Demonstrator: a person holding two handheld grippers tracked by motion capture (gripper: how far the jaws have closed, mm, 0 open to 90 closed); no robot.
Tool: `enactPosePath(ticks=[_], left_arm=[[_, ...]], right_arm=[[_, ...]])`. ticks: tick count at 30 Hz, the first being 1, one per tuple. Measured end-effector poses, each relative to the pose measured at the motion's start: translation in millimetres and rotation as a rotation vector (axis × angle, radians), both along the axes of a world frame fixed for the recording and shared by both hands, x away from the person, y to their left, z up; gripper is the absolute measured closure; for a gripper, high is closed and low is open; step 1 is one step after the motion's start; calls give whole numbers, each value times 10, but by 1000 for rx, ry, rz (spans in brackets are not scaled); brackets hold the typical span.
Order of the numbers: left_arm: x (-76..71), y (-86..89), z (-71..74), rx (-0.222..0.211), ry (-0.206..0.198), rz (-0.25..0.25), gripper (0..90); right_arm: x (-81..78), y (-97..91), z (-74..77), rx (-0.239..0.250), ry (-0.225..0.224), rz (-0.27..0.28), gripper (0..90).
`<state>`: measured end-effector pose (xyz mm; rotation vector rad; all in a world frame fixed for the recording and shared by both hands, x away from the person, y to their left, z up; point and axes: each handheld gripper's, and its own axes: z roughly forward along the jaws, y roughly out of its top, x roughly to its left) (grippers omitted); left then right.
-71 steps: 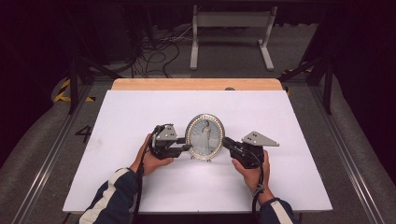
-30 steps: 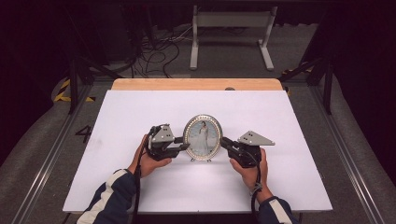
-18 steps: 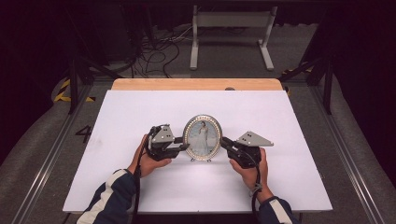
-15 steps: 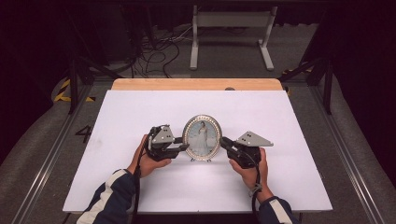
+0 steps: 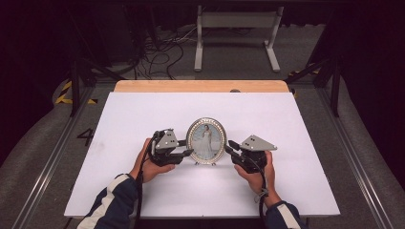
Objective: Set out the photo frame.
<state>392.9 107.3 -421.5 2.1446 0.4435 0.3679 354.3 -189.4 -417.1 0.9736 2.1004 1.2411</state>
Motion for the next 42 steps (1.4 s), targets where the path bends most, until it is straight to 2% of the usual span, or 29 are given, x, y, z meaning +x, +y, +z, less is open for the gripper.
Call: enactPosePath(ticks=[6, 13, 17, 21, 26, 32, 36, 39, 42], left_arm=[[-13, 15, 9, 8, -5, 1, 615], [-33, 7, 13, 25, -8, 10, 734], [-34, 6, 11, 27, -7, 12, 738], [-36, 7, 10, 22, -2, 11, 741], [-37, 1, 12, 40, -11, 14, 739], [-39, 9, 11, 29, -10, 24, 710], [-47, 11, 10, 27, -17, 25, 707], [-35, 16, 0, 27, -11, 21, 718], [-35, 17, -2, 33, -14, 16, 721]], right_arm=[[3, -4, 3, -39, -8, -5, 740], [38, 5, -21, -19, 7, -4, 764], [51, -9, -19, 2, 14, 0, 768], [46, -3, -17, -7, 11, 1, 775], [45, -4, -23, 3, 10, 1, 778], [26, 2, -16, -6, 14, 10, 760], [2, 5, -3, -31, 1, 16, 735], [16, 5, -11, -20, 14, 23, 692], [36, 17, -48, -21, 30, 33, 691]])
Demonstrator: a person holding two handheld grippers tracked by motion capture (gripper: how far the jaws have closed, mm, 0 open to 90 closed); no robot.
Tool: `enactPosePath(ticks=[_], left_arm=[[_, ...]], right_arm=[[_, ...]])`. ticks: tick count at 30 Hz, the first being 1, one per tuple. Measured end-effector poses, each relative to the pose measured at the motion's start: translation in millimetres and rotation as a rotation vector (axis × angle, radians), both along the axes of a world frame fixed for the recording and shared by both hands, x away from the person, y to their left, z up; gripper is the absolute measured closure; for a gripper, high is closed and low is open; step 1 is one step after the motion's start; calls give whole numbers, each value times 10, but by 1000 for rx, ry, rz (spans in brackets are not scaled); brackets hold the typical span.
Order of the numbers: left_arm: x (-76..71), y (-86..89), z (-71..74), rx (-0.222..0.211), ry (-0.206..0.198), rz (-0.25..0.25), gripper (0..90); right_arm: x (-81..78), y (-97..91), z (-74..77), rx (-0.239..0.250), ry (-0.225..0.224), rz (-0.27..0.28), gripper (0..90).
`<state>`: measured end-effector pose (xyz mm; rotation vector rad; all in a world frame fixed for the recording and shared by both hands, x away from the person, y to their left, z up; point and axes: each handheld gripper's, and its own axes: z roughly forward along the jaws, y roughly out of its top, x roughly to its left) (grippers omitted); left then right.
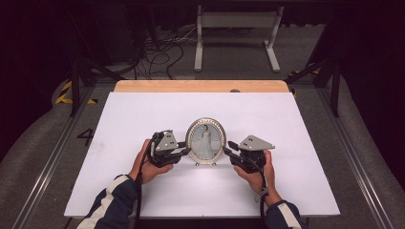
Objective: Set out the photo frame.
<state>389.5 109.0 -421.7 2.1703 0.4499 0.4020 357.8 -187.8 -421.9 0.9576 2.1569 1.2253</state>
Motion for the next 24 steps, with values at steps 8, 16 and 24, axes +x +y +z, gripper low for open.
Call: enactPosePath(ticks=[8, 16, 24], left_arm=[[27, 33, -18, 10, 8, 7, 717], [-40, 109, -18, 2, -11, 10, 627], [-172, 140, -43, 30, -44, 30, 497]], right_arm=[[-18, 80, -47, -17, 11, 28, 685], [-54, 67, -44, -49, 2, 30, 648], [-113, 20, -33, -89, -12, 31, 535]])
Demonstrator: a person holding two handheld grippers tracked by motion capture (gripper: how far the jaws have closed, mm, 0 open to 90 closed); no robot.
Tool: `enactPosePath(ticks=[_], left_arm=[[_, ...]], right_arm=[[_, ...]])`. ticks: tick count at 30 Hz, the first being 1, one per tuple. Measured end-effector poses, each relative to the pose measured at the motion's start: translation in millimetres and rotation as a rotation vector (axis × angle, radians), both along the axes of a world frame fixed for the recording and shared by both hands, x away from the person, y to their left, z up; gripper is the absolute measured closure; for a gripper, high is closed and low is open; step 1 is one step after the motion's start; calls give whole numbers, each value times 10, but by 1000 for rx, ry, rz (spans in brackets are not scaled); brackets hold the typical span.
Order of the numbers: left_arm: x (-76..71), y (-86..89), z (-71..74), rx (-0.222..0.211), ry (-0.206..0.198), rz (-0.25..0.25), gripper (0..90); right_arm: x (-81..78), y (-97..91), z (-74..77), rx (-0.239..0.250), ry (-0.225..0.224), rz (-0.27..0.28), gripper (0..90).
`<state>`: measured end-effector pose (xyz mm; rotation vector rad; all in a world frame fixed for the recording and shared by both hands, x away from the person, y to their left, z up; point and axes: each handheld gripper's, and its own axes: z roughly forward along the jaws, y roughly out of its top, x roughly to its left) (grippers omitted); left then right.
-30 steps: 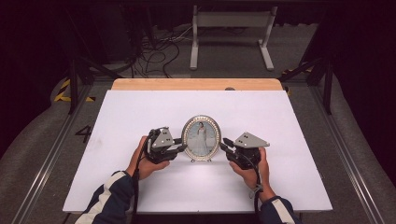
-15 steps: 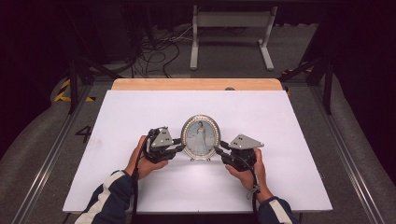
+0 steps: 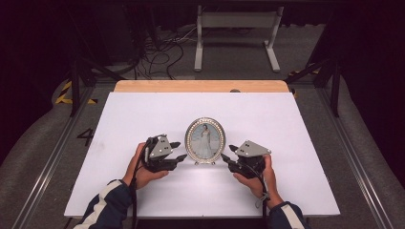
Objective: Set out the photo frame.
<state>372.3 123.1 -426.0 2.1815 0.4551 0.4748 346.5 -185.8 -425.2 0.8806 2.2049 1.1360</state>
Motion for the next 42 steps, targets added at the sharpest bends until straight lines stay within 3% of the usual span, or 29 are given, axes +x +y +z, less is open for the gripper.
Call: enactPosePath(ticks=[7, 14, 42], left_arm=[[-89, 28, -5, 8, -24, 11, 394], [-188, 100, -1, 7, -57, 18, 385], [-268, 438, -69, 7, -36, 84, 232]], right_arm=[[-8, -53, 33, -14, -6, -19, 471], [-77, -149, 60, -41, -23, -25, 441], [-186, -471, 2, -88, -36, -93, 310]])
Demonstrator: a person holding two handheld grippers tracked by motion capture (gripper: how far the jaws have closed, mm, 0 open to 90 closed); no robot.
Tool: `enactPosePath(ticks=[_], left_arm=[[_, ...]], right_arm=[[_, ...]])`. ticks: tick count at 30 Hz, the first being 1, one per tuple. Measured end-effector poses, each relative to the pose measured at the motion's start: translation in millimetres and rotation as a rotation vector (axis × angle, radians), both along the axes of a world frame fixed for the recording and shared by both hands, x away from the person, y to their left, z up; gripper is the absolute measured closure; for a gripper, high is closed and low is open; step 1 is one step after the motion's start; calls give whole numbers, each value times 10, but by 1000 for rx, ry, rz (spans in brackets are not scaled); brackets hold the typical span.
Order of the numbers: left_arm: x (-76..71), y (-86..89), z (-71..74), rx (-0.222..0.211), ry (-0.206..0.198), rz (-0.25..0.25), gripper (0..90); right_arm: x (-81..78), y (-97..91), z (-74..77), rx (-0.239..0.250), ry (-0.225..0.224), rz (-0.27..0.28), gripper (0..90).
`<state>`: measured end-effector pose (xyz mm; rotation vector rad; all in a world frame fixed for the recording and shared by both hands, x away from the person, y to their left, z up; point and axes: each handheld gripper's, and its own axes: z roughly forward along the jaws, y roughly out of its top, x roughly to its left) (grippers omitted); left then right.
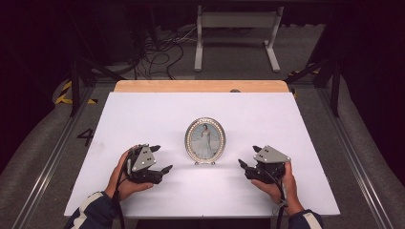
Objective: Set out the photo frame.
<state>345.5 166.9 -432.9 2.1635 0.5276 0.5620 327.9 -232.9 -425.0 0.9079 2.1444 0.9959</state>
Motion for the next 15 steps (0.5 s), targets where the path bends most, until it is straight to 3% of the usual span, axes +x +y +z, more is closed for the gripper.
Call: enactPosePath(ticks=[11, 15], left_arm=[[-37, 170, -43, 15, 4, 30, 174], [-56, 221, -57, 3, 14, 36, 163]], right_arm=[[-49, -108, -27, -23, -8, -13, 266], [-57, -145, -36, -26, -8, -19, 251]])
